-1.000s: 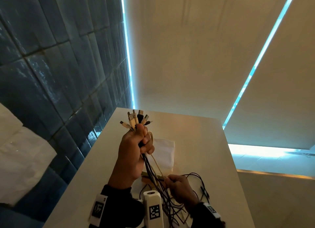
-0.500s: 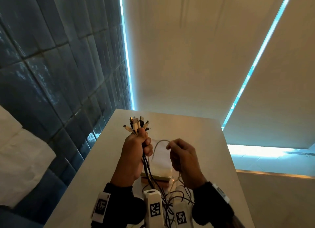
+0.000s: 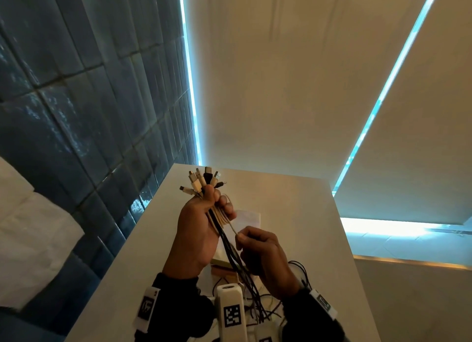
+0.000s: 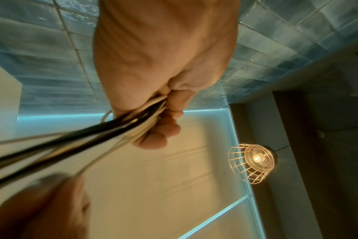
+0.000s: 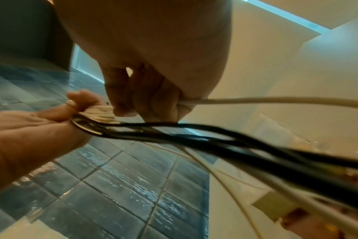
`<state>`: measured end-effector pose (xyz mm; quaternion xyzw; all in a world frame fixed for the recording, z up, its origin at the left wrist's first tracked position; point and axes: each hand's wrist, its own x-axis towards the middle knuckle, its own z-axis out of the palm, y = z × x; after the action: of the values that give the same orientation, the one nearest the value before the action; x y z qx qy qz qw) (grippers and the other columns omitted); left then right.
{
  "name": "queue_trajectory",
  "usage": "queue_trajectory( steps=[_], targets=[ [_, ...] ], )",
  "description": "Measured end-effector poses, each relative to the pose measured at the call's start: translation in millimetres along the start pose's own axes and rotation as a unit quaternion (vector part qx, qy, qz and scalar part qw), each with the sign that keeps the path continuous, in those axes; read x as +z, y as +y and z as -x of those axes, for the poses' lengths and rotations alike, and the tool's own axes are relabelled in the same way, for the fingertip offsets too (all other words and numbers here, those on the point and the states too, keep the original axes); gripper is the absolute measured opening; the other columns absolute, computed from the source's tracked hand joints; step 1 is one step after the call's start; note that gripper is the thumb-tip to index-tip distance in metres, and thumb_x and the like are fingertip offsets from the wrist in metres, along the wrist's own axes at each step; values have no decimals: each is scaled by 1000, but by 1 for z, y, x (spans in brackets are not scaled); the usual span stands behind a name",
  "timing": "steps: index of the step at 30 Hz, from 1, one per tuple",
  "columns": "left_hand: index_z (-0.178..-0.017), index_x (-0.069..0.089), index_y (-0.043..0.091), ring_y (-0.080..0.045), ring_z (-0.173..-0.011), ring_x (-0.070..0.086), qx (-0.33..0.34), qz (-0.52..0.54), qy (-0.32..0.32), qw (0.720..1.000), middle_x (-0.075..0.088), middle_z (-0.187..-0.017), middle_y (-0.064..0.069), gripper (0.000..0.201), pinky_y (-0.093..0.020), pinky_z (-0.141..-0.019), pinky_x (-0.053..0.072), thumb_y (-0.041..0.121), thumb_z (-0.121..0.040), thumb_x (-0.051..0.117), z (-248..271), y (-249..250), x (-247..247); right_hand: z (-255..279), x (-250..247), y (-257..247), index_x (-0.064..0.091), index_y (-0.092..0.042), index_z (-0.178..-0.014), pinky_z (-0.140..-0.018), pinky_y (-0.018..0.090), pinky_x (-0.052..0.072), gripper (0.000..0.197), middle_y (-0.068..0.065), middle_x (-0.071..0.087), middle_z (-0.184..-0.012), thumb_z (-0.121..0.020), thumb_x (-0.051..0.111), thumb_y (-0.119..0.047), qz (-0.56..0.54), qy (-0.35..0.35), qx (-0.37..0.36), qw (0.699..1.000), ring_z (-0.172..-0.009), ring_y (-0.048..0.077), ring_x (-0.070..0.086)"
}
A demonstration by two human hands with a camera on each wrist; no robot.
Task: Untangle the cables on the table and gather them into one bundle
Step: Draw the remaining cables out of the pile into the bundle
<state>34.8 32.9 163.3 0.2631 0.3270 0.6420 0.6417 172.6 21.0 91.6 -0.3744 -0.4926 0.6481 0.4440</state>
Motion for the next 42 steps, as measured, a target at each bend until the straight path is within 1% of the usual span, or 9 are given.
queue_trajectory(
  steps=[8, 11, 17, 24, 27, 31, 34, 38, 42],
  targets=[
    [-72, 43, 12, -8, -43, 29, -4, -49, -8, 999, 38, -56, 2, 33, -21, -43, 29, 26, -101, 34, -2, -5, -4, 1, -10, 21, 55, -8, -71, -39, 19, 24, 24, 3, 33, -48, -94, 55, -15, 22, -15, 44, 999, -38, 10, 29],
    [-72, 43, 12, -7, -42, 28, -1, -54, 1, 999, 35, -55, 4, 33, -21, -42, 27, 25, -101, 34, -1, -5, -6, -2, -18, 38, 55, -7, -71, -39, 19, 24, 26, -3, 41, -48, -96, 50, -8, 27, -4, 67, 997, -38, 9, 33],
    [-72, 44, 13, -7, -43, 28, 17, -64, 7, 998, 36, -56, 3, 33, -22, -43, 26, 27, -100, 36, 2, -2, -9, -4, -34, 81, 54, -9, -68, -39, 18, 20, 27, 4, 35, -52, -96, 53, -9, 78, 32, 119, 989, -39, 11, 27],
    [-72, 43, 12, -7, -42, 26, 19, -79, -7, 997, 36, -56, 3, 34, -20, -41, 25, 26, -101, 34, 3, -2, -9, -1, -46, 109, 49, -8, -71, -39, 19, 15, 25, -2, 28, -47, -96, 51, -9, 90, 61, 158, 981, -36, 10, 22],
    [-71, 43, 11, -6, -42, 26, 16, -77, -16, 997, 35, -55, 3, 35, -20, -40, 25, 25, -101, 33, 3, 0, -7, -4, -51, 118, 53, -9, -67, -40, 19, 18, 29, -2, 31, -46, -96, 50, -7, 102, 70, 172, 977, -36, 10, 24],
    [-71, 42, 11, -6, -41, 25, 13, -74, -18, 997, 34, -55, 3, 35, -20, -40, 25, 24, -102, 32, 3, 2, -9, -3, -55, 127, 62, -15, -63, -52, 25, 32, 30, 4, 50, -60, -90, 52, -8, 160, 80, 184, 966, -52, 14, 41],
    [-71, 42, 11, -6, -41, 25, 11, -77, -14, 997, 34, -55, 3, 35, -20, -40, 25, 24, -102, 32, 2, 1, -10, -3, -57, 129, 57, -17, -59, -45, 21, 30, 35, -2, 44, -50, -92, 53, -6, 178, 97, 198, 959, -43, 9, 37],
    [-71, 43, 11, -6, -41, 25, 9, -72, -7, 997, 33, -55, 3, 35, -20, -40, 25, 25, -102, 33, 2, 0, -11, -8, -59, 132, 60, -20, -54, -63, 28, 37, 35, -1, 54, -60, -89, 58, -16, 219, 108, 177, 953, -62, 13, 48],
    [-72, 42, 11, -6, -41, 25, 5, -83, -8, 996, 33, -54, 3, 33, -20, -40, 24, 26, -100, 35, 3, 1, -8, -10, -59, 129, 59, -19, -51, -56, 27, 33, 35, -10, 48, -47, -86, 60, -12, 242, 121, 159, 950, -51, 7, 42]
  ],
)
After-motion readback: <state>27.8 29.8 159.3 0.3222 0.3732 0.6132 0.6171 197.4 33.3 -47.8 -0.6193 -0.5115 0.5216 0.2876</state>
